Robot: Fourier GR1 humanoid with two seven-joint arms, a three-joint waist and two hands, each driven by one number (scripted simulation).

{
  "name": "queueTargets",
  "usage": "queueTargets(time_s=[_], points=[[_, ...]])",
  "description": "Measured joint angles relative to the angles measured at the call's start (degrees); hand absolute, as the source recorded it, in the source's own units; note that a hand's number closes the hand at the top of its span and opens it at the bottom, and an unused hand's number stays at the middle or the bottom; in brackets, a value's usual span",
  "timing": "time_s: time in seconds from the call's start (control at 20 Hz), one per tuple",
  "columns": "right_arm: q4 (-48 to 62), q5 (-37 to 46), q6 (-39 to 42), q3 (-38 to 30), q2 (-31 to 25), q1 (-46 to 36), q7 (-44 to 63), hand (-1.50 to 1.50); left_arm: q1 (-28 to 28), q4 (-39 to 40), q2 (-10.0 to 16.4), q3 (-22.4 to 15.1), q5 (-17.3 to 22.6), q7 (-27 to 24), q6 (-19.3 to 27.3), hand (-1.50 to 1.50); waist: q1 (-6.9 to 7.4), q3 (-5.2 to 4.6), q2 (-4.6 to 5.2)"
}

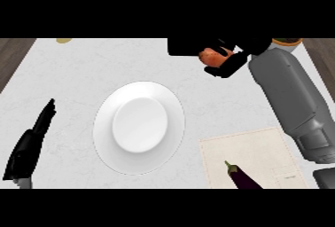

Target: Pick the sweet potato from the placemat and place it in the plate

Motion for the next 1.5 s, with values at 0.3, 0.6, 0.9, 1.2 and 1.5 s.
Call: queueTargets(time_s=[0.3,0.6,0.9,1.2,1.5], points=[[-6.81,-0.84,3.95,1.96,6.81,0.48,6.75,1.50,1.22,-1.35,-0.43,0.74,-0.05,0.76,-0.03,0.00,-1.24,-0.02,-0.42],[-11.21,-1.59,4.65,7.28,13.70,0.54,17.78,1.50,1.55,-1.74,-0.84,0.69,-0.64,1.02,-0.24,0.00,-1.08,-0.04,-0.44],[-11.69,-4.67,1.67,18.78,15.58,1.57,25.19,1.50,0.94,-1.41,-0.75,1.18,-0.38,0.92,-1.18,0.00,-0.27,-0.05,-0.24],[-11.23,-11.51,-4.08,32.36,16.02,3.04,30.26,1.50,0.11,-0.64,-1.66,0.52,-1.65,0.16,-0.73,0.00,0.78,-0.05,0.03],[-9.52,-22.07,-7.65,38.63,16.12,4.41,37.70,-1.50,-0.58,-0.55,-2.19,-0.28,-2.45,0.47,-0.83,0.00,1.67,-0.05,0.20]])
